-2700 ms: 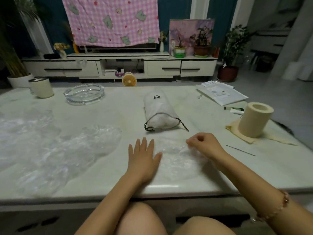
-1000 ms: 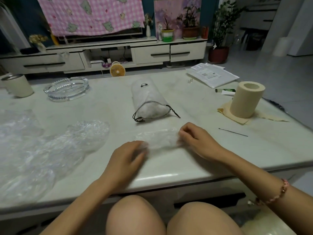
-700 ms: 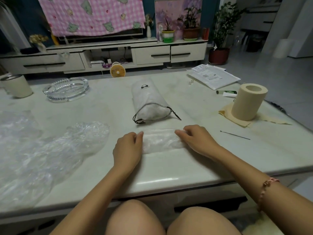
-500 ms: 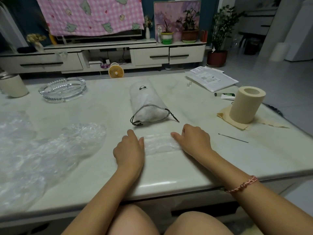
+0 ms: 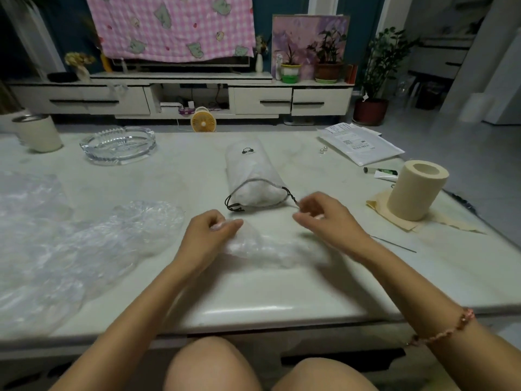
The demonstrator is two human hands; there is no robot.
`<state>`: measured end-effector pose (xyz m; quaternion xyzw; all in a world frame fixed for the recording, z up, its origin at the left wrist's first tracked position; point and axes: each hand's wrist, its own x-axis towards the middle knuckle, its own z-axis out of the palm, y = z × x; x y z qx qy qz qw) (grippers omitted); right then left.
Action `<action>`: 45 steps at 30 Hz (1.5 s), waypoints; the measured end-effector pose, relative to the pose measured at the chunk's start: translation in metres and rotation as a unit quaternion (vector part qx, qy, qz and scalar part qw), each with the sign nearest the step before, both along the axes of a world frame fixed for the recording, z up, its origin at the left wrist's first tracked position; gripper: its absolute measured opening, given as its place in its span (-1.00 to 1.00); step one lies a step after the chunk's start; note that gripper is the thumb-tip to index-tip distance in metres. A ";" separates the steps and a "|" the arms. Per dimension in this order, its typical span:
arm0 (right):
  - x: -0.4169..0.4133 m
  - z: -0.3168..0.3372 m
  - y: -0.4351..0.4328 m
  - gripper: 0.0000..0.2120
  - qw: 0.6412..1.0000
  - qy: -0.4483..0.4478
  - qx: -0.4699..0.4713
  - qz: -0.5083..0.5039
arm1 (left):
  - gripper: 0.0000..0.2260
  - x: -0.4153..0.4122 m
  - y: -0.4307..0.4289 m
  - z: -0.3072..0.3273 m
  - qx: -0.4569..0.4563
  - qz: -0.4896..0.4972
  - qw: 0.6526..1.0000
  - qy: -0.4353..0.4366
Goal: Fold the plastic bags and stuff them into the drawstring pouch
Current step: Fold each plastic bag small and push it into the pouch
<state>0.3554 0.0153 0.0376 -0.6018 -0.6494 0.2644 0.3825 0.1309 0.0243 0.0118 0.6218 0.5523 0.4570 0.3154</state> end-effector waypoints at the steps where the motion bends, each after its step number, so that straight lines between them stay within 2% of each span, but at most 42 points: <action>1: -0.010 0.013 -0.001 -0.65 0.996 0.044 -0.025 0.071 | -0.67 -0.003 -0.002 0.009 -0.003 -0.032 0.999 -0.018; 3: -0.030 0.031 0.001 -0.33 0.976 0.044 -0.105 0.187 | -0.66 -0.006 -0.009 0.026 -0.015 -0.088 0.995 -0.040; 4: -0.039 0.034 0.005 -0.25 0.963 0.033 -0.148 0.224 | -0.65 -0.006 -0.011 0.033 -0.018 -0.113 0.993 -0.043; 6: -0.051 0.036 0.007 -0.35 0.937 0.018 -0.214 0.277 | -0.66 -0.007 -0.016 0.044 -0.020 -0.146 0.989 -0.019; 8: -0.050 0.029 0.009 -0.67 0.923 0.040 -0.227 0.309 | -0.68 -0.007 -0.016 0.048 -0.033 -0.159 0.987 -0.005; 10: -0.040 0.024 0.005 -0.90 0.924 0.097 -0.230 0.289 | -0.71 -0.007 -0.012 0.051 -0.046 -0.137 0.989 -0.019; 12: -0.027 0.024 -0.002 -0.88 0.937 0.112 -0.221 0.247 | -0.76 -0.006 -0.005 0.052 -0.027 -0.053 0.995 -0.079; 14: -0.015 0.021 -0.008 -0.86 0.951 0.119 -0.206 0.198 | -0.81 0.005 -0.003 0.046 -0.026 0.039 0.985 -0.168; 15: -0.011 0.020 -0.011 -0.84 0.956 0.128 -0.198 0.175 | -0.79 0.016 -0.006 0.042 -0.063 0.038 0.971 -0.229; 17: -0.005 0.016 -0.014 -0.81 0.957 0.166 -0.192 0.139 | -0.64 0.043 -0.016 0.028 -0.176 -0.058 0.930 -0.317; 19: -0.003 0.013 -0.016 -0.83 0.957 0.192 -0.189 0.111 | -0.66 0.065 -0.027 0.014 -0.227 -0.109 0.910 -0.330; 21: -0.002 0.012 -0.018 -0.90 0.955 0.214 -0.184 0.090 | -0.85 0.076 -0.026 0.007 -0.191 -0.075 0.938 -0.278; 23: -0.002 0.011 -0.019 -0.97 0.948 0.240 -0.188 0.090 | -0.88 0.079 -0.025 0.001 -0.154 -0.050 0.957 -0.239; 25: -0.004 0.013 -0.019 -0.85 0.942 0.255 -0.193 0.100 | -0.84 0.078 -0.026 -0.002 -0.140 -0.058 0.963 -0.225; 30: -0.011 0.017 -0.020 -0.76 0.962 0.195 -0.154 0.112 | -0.91 0.071 -0.023 -0.001 -0.182 -0.064 0.941 -0.278; 31: -0.012 0.017 -0.020 -0.68 0.968 0.177 -0.141 0.109 | -0.88 0.068 -0.024 0.000 -0.207 -0.067 0.920 -0.326; 33: -0.012 0.020 -0.018 -0.56 0.979 0.127 -0.104 0.117 | -0.78 0.065 -0.026 0.005 -0.269 -0.082 0.857 -0.432; 35: -0.014 0.024 -0.018 -0.52 0.984 0.092 -0.070 0.134 | -0.61 0.062 -0.027 0.009 -0.305 -0.124 0.828 -0.455; 37: -0.020 0.026 -0.018 -0.50 0.988 0.051 -0.035 0.144 | -0.62 0.061 -0.029 0.010 -0.305 -0.175 0.820 -0.451; 39: -0.023 0.027 -0.017 -0.52 0.990 0.034 -0.013 0.133 | -0.76 0.060 -0.031 0.010 -0.296 -0.205 0.814 -0.456; 43: -0.016 0.033 -0.019 -0.57 0.988 0.063 -0.044 0.134 | -0.81 0.057 -0.030 -0.001 -0.299 -0.149 0.837 -0.433; 44: -0.011 0.034 -0.022 -0.56 0.990 0.042 -0.025 0.131 | -0.83 0.056 -0.030 -0.001 -0.298 -0.128 0.845 -0.425; 45: -0.007 0.034 -0.026 -0.51 0.990 -0.021 0.020 0.137 | -0.85 0.055 -0.030 -0.001 -0.298 -0.111 0.848 -0.425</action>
